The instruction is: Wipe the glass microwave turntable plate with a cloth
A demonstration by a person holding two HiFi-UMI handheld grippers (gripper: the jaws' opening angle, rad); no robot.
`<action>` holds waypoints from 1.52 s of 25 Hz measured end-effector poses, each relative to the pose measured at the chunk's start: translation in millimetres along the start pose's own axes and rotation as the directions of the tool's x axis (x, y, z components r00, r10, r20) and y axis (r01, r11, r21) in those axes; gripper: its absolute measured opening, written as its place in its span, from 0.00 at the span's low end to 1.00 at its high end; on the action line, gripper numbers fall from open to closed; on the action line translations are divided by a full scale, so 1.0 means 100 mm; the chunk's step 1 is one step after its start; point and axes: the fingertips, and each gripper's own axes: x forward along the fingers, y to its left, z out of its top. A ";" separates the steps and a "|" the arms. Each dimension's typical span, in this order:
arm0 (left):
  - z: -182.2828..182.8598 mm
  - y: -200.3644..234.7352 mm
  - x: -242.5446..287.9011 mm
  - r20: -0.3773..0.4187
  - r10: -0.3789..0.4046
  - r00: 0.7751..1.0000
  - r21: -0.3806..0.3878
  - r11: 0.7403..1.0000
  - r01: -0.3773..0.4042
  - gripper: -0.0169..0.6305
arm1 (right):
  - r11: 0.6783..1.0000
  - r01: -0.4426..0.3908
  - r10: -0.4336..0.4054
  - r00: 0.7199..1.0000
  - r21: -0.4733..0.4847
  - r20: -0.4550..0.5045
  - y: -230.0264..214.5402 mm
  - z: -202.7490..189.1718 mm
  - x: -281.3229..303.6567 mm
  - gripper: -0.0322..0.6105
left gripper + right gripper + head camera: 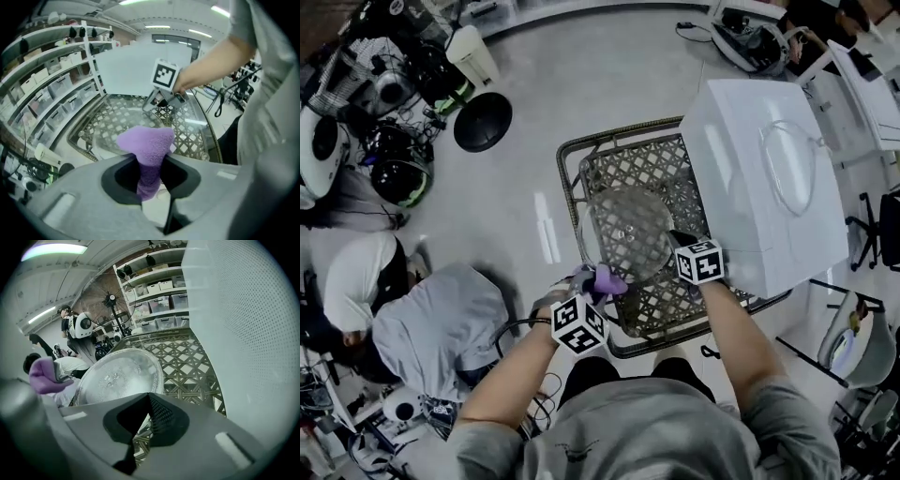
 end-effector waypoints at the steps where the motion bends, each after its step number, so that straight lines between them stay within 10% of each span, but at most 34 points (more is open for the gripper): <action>1: 0.02 0.12 -0.15 0.031 0.018 0.999 -0.036 0.999 -0.017 0.18 | 1.000 0.008 -0.008 1.000 -0.011 0.003 0.03 0.08 0.03 0.06; 14: 0.57 -0.02 -1.56 0.255 0.308 0.916 -0.421 0.889 -0.181 0.18 | 0.959 -0.219 0.242 0.963 -0.179 0.122 0.86 0.48 -1.04 0.06; 22: 1.09 -0.36 -2.32 0.436 0.508 0.743 -0.582 0.789 -0.197 0.18 | 0.880 -0.282 0.394 0.883 -0.383 0.256 1.07 0.94 -2.32 0.06; 26: 1.03 -0.31 -2.73 0.543 0.496 0.678 -0.573 0.809 -0.133 0.18 | 0.899 -0.242 0.376 0.854 -0.364 0.360 1.16 1.12 -2.73 0.06; 32: 0.81 -0.01 -3.31 0.738 0.440 0.511 -0.562 0.821 0.104 0.18 | 0.938 -0.180 0.319 0.785 -0.298 0.530 1.35 1.25 -3.18 0.06; 38: 0.69 0.20 -3.59 0.783 0.414 0.465 -0.538 0.826 0.170 0.18 | 0.956 -0.133 0.270 0.752 -0.263 0.601 1.48 1.28 -3.38 0.06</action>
